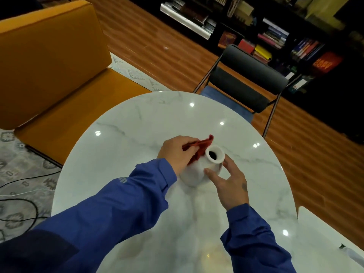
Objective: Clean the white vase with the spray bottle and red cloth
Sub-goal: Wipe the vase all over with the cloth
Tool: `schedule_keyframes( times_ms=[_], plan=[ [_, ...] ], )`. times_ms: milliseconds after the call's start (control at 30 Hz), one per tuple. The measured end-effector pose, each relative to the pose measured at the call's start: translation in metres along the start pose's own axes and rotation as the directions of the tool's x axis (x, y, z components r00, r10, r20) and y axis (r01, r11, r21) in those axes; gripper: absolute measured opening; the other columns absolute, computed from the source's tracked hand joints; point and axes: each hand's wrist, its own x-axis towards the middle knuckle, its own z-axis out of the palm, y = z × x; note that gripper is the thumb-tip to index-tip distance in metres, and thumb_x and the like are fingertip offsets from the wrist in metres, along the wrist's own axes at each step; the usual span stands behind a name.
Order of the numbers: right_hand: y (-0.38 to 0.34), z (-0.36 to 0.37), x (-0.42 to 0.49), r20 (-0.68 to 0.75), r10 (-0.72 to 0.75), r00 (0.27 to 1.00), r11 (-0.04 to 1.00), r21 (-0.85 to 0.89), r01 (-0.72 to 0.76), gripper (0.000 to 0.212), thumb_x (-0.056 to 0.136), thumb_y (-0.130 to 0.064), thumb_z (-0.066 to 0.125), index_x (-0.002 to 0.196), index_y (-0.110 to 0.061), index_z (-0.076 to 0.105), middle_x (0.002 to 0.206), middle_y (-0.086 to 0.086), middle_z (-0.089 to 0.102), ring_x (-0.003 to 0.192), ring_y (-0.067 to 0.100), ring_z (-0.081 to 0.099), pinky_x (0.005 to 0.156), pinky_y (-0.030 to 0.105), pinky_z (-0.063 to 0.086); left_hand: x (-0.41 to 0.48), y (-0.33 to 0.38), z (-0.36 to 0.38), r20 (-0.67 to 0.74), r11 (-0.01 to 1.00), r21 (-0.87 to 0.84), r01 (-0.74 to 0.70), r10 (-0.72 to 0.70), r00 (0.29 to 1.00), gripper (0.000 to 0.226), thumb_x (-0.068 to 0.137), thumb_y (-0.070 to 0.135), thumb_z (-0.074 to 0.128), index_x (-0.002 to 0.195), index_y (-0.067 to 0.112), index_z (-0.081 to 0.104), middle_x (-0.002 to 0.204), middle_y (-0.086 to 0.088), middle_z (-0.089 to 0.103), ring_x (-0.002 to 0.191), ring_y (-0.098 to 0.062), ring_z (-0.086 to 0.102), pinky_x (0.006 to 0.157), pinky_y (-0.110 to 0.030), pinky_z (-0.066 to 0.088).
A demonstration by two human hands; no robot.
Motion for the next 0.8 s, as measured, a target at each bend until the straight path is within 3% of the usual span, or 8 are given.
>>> schedule_keyframes(
  times_ms=[67,133,300,433,533,633,700,800],
  plan=[
    [0.0,0.0,0.0,-0.004,0.004,1.0,1.0,0.007,-0.004,0.057,0.081,-0.027,0.077,0.133,-0.036,0.054,0.128,-0.016,0.058,0.119,0.004,0.051,0.089,0.013,0.036,0.009,0.016,0.004,0.052,0.997,0.018,-0.08,0.079,0.996,0.024,0.089,0.023,0.056,0.106,0.031,0.07,0.109,0.011,0.07,0.1,-0.008,0.063,0.091,-0.024,0.049],
    [0.001,0.0,0.0,0.0,0.002,1.0,1.0,0.005,-0.002,0.057,0.081,-0.027,0.077,0.133,-0.037,0.054,0.128,-0.016,0.058,0.12,0.004,0.05,0.094,0.019,0.038,0.025,0.022,0.006,0.087,0.997,0.041,-0.059,0.055,0.995,0.023,0.089,0.021,0.055,0.103,0.028,0.072,0.105,0.008,0.072,0.095,-0.01,0.063,0.088,-0.022,0.049],
    [0.0,-0.001,0.0,0.0,0.001,1.0,1.0,-0.027,-0.001,0.058,0.081,-0.028,0.077,0.132,-0.04,0.052,0.127,-0.015,0.058,0.117,0.004,0.05,0.097,0.024,0.039,0.043,-0.019,0.008,0.078,0.973,0.107,0.204,-0.213,0.974,0.026,0.091,0.03,0.052,0.095,0.013,0.072,0.094,-0.007,0.071,0.089,-0.026,0.061,0.076,-0.024,0.042],
    [0.001,-0.002,0.0,-0.002,-0.016,1.0,1.0,-0.027,0.016,0.057,0.081,-0.026,0.077,0.131,-0.041,0.053,0.125,-0.019,0.058,0.119,0.001,0.049,0.099,0.023,0.039,0.009,-0.042,0.005,0.063,0.95,-0.026,0.311,-0.309,0.949,0.02,0.09,0.021,0.052,0.09,0.008,0.068,0.079,-0.009,0.062,0.079,-0.028,0.056,0.073,-0.035,0.047],
    [0.004,0.0,-0.001,-0.005,-0.029,1.0,0.999,-0.018,0.029,0.056,0.081,-0.025,0.077,0.129,-0.042,0.053,0.124,-0.021,0.058,0.12,-0.001,0.049,0.099,0.021,0.037,-0.02,-0.034,0.0,0.027,0.955,-0.167,0.245,-0.244,0.969,0.018,0.084,0.015,0.057,0.094,0.02,0.071,0.086,-0.006,0.07,0.082,-0.024,0.064,0.08,-0.036,0.053],
    [0.001,0.0,-0.003,-0.003,-0.024,1.0,1.0,-0.005,0.024,0.054,0.081,-0.026,0.077,0.124,-0.049,0.053,0.119,-0.028,0.058,0.113,-0.01,0.05,0.094,0.014,0.037,-0.019,-0.003,0.001,0.028,0.965,-0.242,0.098,-0.094,0.995,0.029,0.086,0.015,0.059,0.107,0.031,0.07,0.104,0.012,0.071,0.097,-0.006,0.065,0.089,-0.021,0.051],
    [-0.002,0.0,-0.003,0.002,-0.019,1.0,1.0,-0.013,0.019,0.052,0.082,-0.026,0.076,0.116,-0.056,0.051,0.112,-0.037,0.055,0.105,-0.019,0.049,0.086,0.007,0.036,-0.003,0.011,0.005,0.068,0.982,-0.186,0.033,-0.021,0.997,0.028,0.088,0.017,0.057,0.109,0.031,0.07,0.106,0.016,0.069,0.098,-0.004,0.063,0.089,-0.018,0.05],
    [-0.004,-0.001,-0.004,0.005,-0.013,1.0,1.0,-0.018,0.013,0.052,0.082,-0.025,0.076,0.118,-0.053,0.05,0.11,-0.036,0.053,0.104,-0.014,0.049,0.084,0.007,0.034,0.021,0.004,0.004,0.069,0.991,-0.095,0.098,-0.091,0.993,0.025,0.09,0.023,0.054,0.11,0.027,0.07,0.101,0.007,0.07,0.094,-0.014,0.063,0.088,-0.024,0.049]
  ],
)
